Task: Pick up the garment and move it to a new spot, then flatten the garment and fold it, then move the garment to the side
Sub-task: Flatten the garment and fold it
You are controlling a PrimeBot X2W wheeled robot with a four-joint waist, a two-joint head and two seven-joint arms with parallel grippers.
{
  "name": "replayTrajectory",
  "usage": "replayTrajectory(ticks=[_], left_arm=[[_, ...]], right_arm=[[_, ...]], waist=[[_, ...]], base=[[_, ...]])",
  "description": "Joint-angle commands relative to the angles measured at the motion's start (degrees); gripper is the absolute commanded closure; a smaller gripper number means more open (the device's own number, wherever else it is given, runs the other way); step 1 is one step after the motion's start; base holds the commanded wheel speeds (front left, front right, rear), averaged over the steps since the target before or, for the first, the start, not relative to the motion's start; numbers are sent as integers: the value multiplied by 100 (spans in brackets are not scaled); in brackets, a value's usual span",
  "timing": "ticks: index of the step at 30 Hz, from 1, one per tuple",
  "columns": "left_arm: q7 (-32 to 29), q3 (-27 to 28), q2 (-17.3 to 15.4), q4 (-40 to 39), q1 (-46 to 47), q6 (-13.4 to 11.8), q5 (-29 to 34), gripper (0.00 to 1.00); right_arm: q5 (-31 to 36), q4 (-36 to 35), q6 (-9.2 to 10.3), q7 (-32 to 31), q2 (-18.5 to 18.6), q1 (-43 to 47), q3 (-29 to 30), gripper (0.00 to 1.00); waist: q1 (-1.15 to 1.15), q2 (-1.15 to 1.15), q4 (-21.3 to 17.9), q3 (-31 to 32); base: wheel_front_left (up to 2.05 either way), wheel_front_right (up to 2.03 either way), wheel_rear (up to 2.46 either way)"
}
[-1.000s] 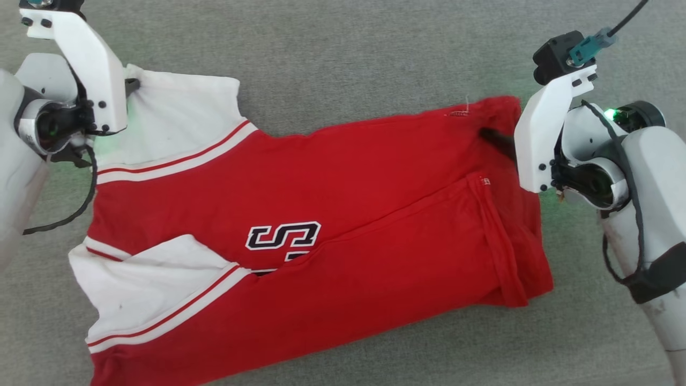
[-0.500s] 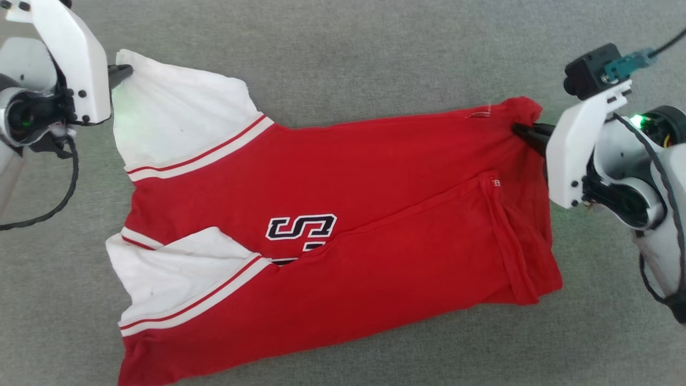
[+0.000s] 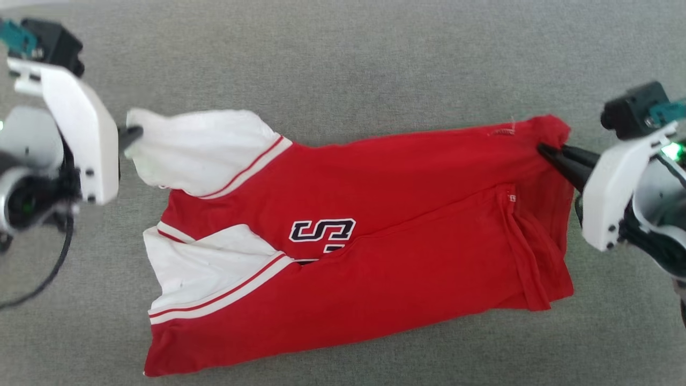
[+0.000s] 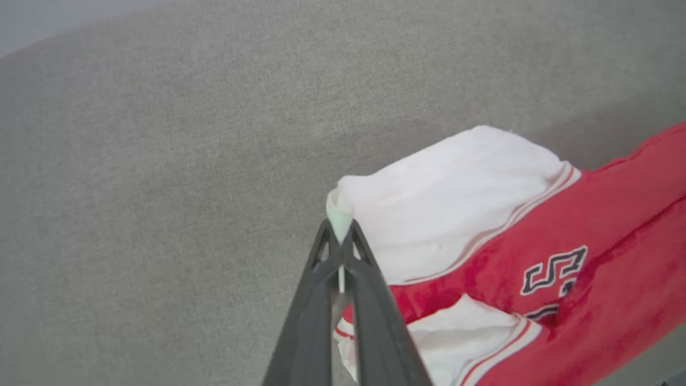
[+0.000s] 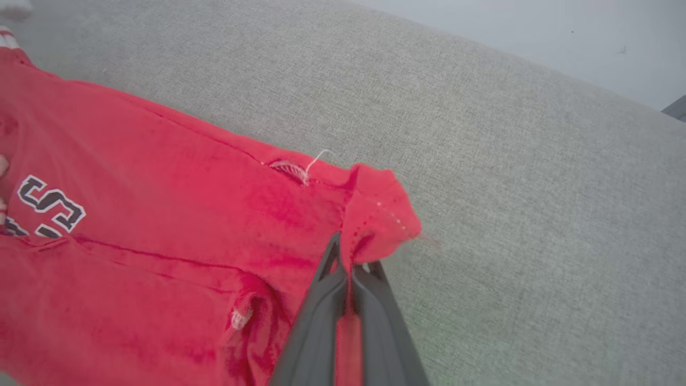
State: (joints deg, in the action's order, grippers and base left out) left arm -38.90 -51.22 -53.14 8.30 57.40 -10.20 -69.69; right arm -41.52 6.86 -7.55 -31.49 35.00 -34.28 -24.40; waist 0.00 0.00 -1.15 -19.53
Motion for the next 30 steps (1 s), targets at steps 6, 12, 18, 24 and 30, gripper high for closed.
replayTrajectory(ticks=[6, 12, 18, 24, 30], left_arm=[[59, 60, -764, -1559, -841, -843, -222, 100], [257, -74, -1167, -2439, -1707, -1420, -503, 100], [465, -233, -997, -2216, -2303, -1477, -842, 100], [947, -169, -626, -1537, -2491, -1173, -899, 0], [1908, 105, -519, -1340, -2692, -908, -798, 0]], right_arm=[[-94, -707, 11, 57, 251, 809, 252, 100], [-224, -1025, 11, -48, 231, 1637, 446, 100], [-179, -816, 11, -16, 21, 1955, 417, 67], [-176, -733, 8, -48, -163, 2011, 524, 0], [-262, -1162, 8, 21, -212, 2379, 1092, 0]], waist=[[0, 0, 70, 88], [0, 0, 77, 110], [0, 0, 77, 103], [0, 0, 79, 196], [0, 0, 104, 327]], base=[[0, 0, 0], [0, 0, 0], [0, 0, 0], [0, 0, 0], [0, 0, 0]])
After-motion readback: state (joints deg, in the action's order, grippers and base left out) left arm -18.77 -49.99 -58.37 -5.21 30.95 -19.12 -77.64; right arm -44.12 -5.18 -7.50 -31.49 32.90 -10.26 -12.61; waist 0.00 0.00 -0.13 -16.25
